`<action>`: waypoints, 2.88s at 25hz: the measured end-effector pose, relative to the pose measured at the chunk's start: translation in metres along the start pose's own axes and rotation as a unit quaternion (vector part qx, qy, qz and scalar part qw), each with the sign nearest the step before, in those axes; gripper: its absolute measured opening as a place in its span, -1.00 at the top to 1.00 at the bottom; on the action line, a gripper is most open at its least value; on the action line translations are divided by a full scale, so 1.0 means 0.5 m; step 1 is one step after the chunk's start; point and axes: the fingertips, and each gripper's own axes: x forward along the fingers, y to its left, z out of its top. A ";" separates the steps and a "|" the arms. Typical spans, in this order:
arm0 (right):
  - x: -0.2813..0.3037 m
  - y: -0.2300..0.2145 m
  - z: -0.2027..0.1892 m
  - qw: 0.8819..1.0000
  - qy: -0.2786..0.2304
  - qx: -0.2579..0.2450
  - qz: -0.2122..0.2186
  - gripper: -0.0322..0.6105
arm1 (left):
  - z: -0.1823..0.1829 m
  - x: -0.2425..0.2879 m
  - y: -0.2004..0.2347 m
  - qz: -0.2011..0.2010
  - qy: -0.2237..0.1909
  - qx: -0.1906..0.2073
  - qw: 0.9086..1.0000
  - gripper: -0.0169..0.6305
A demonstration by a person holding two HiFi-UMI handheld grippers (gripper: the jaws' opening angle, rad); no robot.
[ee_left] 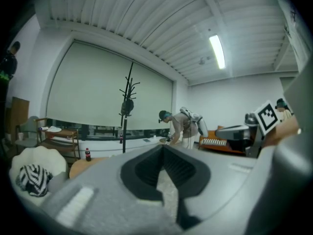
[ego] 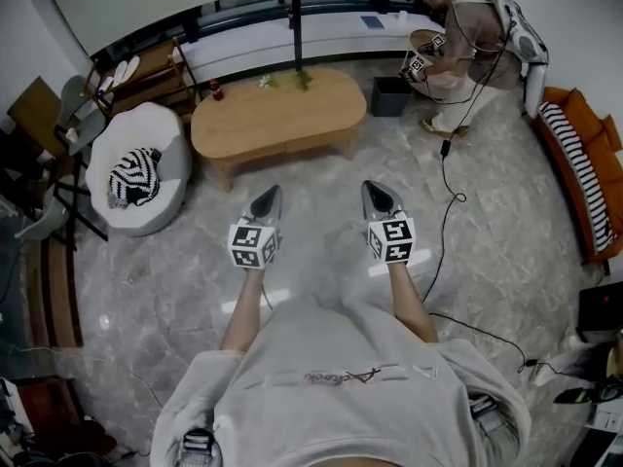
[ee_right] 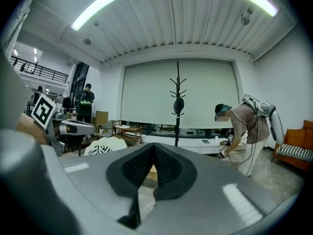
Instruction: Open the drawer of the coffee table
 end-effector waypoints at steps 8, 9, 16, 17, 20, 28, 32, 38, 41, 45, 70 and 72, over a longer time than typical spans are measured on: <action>0.068 -0.006 -0.013 1.000 0.013 0.000 -0.004 0.89 | -0.016 0.050 0.052 -0.005 0.007 -0.011 1.000 0.95; 0.070 -0.007 -0.016 1.000 0.014 0.002 -0.006 0.89 | -0.020 0.053 0.053 -0.007 0.009 -0.011 1.000 0.95; 0.089 -0.029 -0.039 1.000 0.021 0.016 -0.010 0.89 | -0.032 0.094 0.049 -0.020 0.025 -0.005 0.999 0.95; 0.096 -0.035 -0.042 1.000 0.021 0.018 -0.010 0.89 | -0.034 0.105 0.048 -0.021 0.026 -0.004 0.999 0.95; 0.126 -0.063 -0.049 1.000 0.020 0.021 -0.008 0.89 | -0.040 0.147 0.052 -0.023 0.029 -0.002 0.999 0.95; 0.252 -0.176 -0.022 1.000 0.014 0.019 -0.002 0.89 | -0.018 0.296 0.098 -0.016 0.032 0.000 0.999 0.95; 0.326 -0.246 -0.009 1.000 0.014 0.020 0.006 0.89 | 0.006 0.389 0.120 -0.008 0.029 0.000 1.000 0.95; 0.442 -0.324 0.030 0.999 0.011 0.014 0.033 0.89 | 0.046 0.505 0.164 0.015 0.025 -0.001 1.000 0.95; 0.489 -0.360 0.049 0.999 0.007 0.012 0.045 0.89 | 0.061 0.552 0.183 0.030 0.024 -0.003 0.999 0.95; 0.549 -0.422 0.072 0.998 0.003 0.013 0.060 0.89 | 0.082 0.623 0.199 0.046 0.025 -0.003 0.999 0.95; 0.982 -0.451 0.053 0.994 0.062 0.011 0.088 0.89 | -0.012 0.899 0.510 0.051 0.069 -0.059 0.995 0.95; 1.045 -0.446 0.062 0.994 0.067 0.013 0.084 0.89 | -0.010 0.932 0.565 0.043 0.070 -0.061 0.995 0.95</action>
